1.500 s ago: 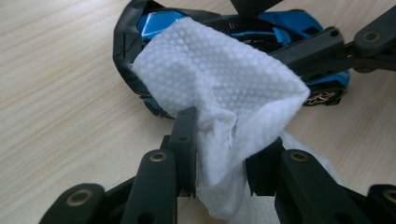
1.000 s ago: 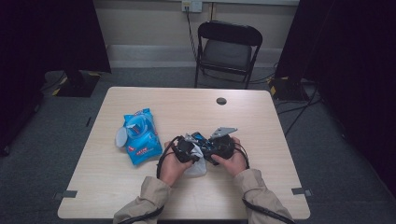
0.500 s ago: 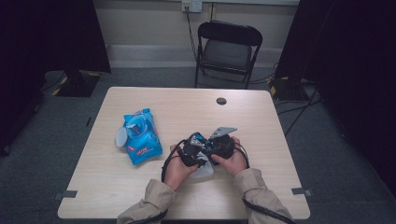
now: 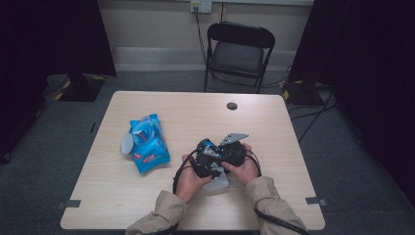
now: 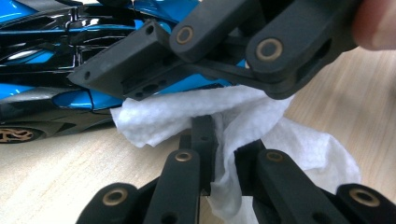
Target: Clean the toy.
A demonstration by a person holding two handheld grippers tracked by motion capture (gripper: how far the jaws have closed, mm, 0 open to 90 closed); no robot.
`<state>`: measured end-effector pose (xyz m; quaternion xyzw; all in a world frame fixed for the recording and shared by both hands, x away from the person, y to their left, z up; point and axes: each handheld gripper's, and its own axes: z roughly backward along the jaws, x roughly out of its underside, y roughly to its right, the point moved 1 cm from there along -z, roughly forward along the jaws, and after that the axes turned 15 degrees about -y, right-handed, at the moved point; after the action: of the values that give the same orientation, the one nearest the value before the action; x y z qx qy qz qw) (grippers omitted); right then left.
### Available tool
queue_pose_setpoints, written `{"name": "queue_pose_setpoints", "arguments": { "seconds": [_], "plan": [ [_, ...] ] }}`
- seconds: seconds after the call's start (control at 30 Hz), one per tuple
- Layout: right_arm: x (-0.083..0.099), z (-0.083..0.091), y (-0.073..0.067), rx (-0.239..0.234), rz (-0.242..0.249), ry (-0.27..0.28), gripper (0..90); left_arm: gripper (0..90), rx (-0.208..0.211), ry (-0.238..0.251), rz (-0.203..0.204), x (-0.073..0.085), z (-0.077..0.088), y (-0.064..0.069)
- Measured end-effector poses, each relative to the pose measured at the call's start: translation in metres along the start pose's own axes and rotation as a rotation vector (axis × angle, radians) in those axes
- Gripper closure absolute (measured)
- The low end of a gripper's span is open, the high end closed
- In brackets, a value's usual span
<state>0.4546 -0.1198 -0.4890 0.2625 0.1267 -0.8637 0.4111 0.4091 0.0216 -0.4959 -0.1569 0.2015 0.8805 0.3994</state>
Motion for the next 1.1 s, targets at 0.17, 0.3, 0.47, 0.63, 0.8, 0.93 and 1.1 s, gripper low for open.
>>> {"name": "queue_pose_setpoints", "arguments": {
  "seconds": [0.17, 0.3, 0.47, 0.63, 0.8, 0.93, 1.1],
  "plan": [
    [0.0, 0.0, 0.0, 0.001, -0.001, 0.0, 42.0, 83.3, 0.016, -0.005, -0.022, -0.002, -0.003, 0.006],
    [0.0, 0.0, 0.0, -0.001, -0.002, 0.001, 42.0, 83.2, 0.015, -0.007, -0.02, -0.002, -0.003, 0.009],
    [0.0, 0.0, 0.0, 0.001, -0.001, 0.0, 42.0, 83.2, 0.041, -0.004, -0.029, -0.002, -0.005, 0.014],
    [0.0, 0.0, 0.0, 0.003, -0.001, 0.002, 42.0, 83.3, 0.06, -0.01, -0.042, -0.003, -0.006, 0.02],
    [0.0, 0.0, 0.0, 0.0, -0.002, 0.005, 42.0, 83.2, 0.088, -0.003, -0.058, 0.0, -0.002, 0.023],
    [0.0, 0.0, 0.0, -0.001, 0.0, 0.005, 42.0, 83.2, 0.08, 0.001, -0.066, 0.005, 0.006, 0.022],
    [0.0, 0.0, 0.0, 0.0, 0.001, 0.005, 42.0, 83.2, 0.05, 0.009, -0.049, 0.015, 0.025, 0.013]
  ]
}}
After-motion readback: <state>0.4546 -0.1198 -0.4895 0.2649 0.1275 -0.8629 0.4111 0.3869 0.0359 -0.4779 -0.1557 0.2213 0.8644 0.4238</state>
